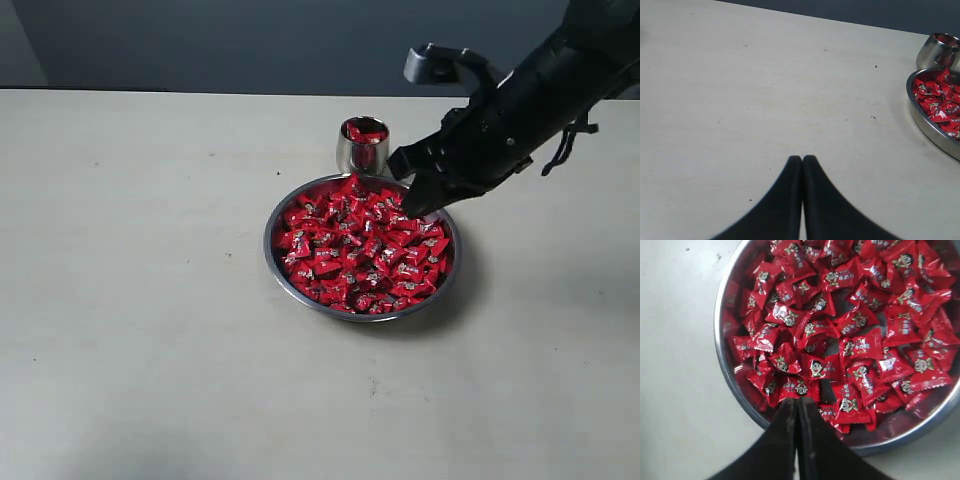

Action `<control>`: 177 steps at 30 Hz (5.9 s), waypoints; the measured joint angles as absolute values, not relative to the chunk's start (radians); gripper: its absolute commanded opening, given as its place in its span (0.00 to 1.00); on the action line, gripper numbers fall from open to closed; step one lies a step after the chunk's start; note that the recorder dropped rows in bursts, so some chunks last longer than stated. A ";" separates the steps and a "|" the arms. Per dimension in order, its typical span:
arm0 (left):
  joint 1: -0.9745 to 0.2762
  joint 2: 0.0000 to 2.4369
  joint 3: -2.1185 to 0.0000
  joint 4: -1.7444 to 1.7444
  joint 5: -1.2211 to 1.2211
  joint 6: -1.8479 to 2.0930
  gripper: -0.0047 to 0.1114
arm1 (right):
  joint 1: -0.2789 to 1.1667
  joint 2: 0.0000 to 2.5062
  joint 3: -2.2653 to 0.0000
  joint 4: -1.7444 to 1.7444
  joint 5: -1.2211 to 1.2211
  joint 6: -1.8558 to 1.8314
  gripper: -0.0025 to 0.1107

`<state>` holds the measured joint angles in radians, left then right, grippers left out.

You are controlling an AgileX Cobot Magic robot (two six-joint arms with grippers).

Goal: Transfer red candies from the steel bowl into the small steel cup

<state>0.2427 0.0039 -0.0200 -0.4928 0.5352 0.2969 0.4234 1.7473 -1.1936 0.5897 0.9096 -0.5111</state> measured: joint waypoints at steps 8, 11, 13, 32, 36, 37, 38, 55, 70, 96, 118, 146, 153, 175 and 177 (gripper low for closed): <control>0.243 0.004 -0.020 -0.493 0.535 0.297 0.04 | 0.481 1.878 -1.214 0.610 0.864 -0.579 0.03; 0.243 0.004 -0.020 -0.493 0.535 0.297 0.04 | 0.515 1.918 -1.263 0.610 0.862 -0.584 0.03; 0.243 0.004 -0.020 -0.493 0.535 0.297 0.04 | 0.529 1.939 -1.296 0.611 0.862 -0.584 0.03; 0.243 0.004 -0.020 -0.493 0.535 0.297 0.04 | 0.611 1.999 -1.417 0.526 0.895 -0.612 0.45; 0.243 0.004 -0.020 -0.493 0.535 0.297 0.04 | 0.611 1.999 -1.417 0.524 0.884 -0.614 0.45; 0.243 0.004 -0.020 -0.493 0.535 0.297 0.04 | 0.611 1.999 -1.417 0.524 0.884 -0.614 0.45; 0.243 0.004 -0.020 -0.493 0.535 0.297 0.04 | 0.611 1.999 -1.417 0.524 0.884 -0.614 0.45; 0.243 0.004 -0.020 -0.493 0.535 0.297 0.04 | 0.611 1.999 -1.417 0.526 0.914 -0.612 0.45; 0.243 0.004 -0.020 -0.493 0.535 0.297 0.04 | 0.611 1.999 -1.417 0.526 0.912 -0.608 0.45; 0.243 0.004 -0.020 -0.493 0.535 0.297 0.04 | 0.611 1.999 -1.417 0.526 0.907 -0.606 0.45; 0.243 0.004 -0.020 -0.493 0.535 0.297 0.04 | 0.611 1.999 -1.417 0.526 0.889 -0.606 0.45; 0.243 0.004 -0.020 -0.493 0.535 0.297 0.04 | 0.611 1.999 -1.417 0.554 0.845 -0.606 0.45; 0.243 0.004 -0.020 -0.493 0.535 0.297 0.04 | 0.611 1.999 -1.417 0.556 0.844 -0.606 0.45; 0.243 0.004 -0.020 -0.493 0.535 0.297 0.04 | 0.611 1.999 -1.417 0.558 0.855 -0.618 0.45; 0.243 0.004 -0.020 -0.493 0.535 0.297 0.04 | 0.611 1.999 -1.417 0.560 0.855 -0.619 0.45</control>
<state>0.2427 0.0039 -0.0200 -0.4928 0.5352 0.2969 0.6107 1.9990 -1.4168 0.5602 0.8547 -0.6189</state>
